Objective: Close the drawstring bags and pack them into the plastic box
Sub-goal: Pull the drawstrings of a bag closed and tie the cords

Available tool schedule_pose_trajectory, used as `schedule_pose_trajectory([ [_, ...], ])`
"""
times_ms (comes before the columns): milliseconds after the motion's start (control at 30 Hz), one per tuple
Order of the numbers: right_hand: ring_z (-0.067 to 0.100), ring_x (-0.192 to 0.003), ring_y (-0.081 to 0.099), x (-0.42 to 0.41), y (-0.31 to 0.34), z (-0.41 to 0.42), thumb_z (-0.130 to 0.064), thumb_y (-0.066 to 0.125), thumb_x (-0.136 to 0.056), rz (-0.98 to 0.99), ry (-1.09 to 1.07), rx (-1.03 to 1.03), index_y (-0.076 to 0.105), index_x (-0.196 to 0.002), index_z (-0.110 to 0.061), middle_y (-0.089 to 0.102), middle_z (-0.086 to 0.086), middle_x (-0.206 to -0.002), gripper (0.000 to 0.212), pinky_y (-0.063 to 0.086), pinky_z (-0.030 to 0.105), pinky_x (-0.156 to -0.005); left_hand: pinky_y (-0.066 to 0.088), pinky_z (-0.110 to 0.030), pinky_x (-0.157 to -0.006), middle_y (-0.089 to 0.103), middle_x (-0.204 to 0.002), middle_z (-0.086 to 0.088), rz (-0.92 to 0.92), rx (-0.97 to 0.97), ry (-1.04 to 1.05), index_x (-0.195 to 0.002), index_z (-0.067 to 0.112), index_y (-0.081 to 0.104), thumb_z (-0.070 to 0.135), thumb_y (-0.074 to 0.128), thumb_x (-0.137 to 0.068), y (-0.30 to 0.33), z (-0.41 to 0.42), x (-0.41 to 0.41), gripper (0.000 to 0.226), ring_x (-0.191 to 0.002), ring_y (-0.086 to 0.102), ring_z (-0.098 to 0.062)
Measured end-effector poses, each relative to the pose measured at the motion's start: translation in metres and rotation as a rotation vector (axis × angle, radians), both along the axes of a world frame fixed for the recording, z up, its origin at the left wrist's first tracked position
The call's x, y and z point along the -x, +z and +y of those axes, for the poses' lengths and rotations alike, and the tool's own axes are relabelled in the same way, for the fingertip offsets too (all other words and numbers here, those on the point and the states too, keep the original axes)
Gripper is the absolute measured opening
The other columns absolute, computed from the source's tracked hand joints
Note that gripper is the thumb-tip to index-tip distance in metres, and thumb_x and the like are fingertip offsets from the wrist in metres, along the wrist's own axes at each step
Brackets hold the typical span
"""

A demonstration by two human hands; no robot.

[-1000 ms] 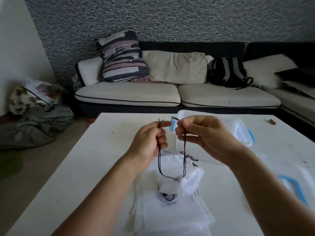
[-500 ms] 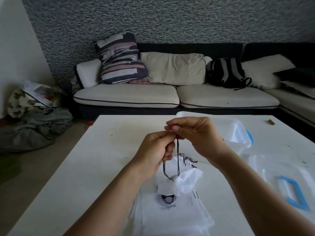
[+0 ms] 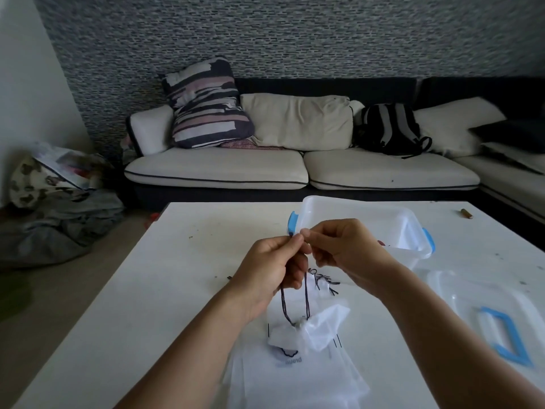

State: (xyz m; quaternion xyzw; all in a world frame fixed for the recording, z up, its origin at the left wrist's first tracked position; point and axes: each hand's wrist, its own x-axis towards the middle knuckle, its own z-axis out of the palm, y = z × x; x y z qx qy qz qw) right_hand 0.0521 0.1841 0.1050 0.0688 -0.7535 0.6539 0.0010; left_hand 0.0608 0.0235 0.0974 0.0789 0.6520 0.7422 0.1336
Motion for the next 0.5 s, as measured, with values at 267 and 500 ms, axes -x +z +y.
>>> schedule_pose_trajectory([
  [267, 0.013, -0.069, 0.066, 0.005, 0.001, 0.006, -0.014, 0.067, -0.094, 0.125, -0.123, -0.241, 0.074, -0.08, -0.012, 0.071, -0.002, -0.069, 0.016, 0.059, 0.027, -0.068, 0.044, -0.022, -0.05, 0.072, -0.074, -0.007, -0.046, 0.053, 0.124, -0.095, 0.005, 0.073, 0.024, 0.044, -0.106, -0.003, -0.001, 0.006, 0.036, -0.053, 0.06, -0.012],
  [500, 0.018, -0.1, 0.071, -0.001, -0.008, 0.013, -0.016, 0.077, -0.085, -0.031, 0.263, -0.295, 0.079, -0.101, -0.011, 0.077, 0.003, -0.103, 0.017, 0.05, 0.035, -0.097, 0.042, -0.014, -0.041, 0.071, -0.08, -0.006, -0.303, -0.514, -0.01, -0.096, 0.006, 0.07, 0.023, 0.048, -0.102, 0.008, -0.017, 0.015, 0.029, -0.049, 0.053, -0.004],
])
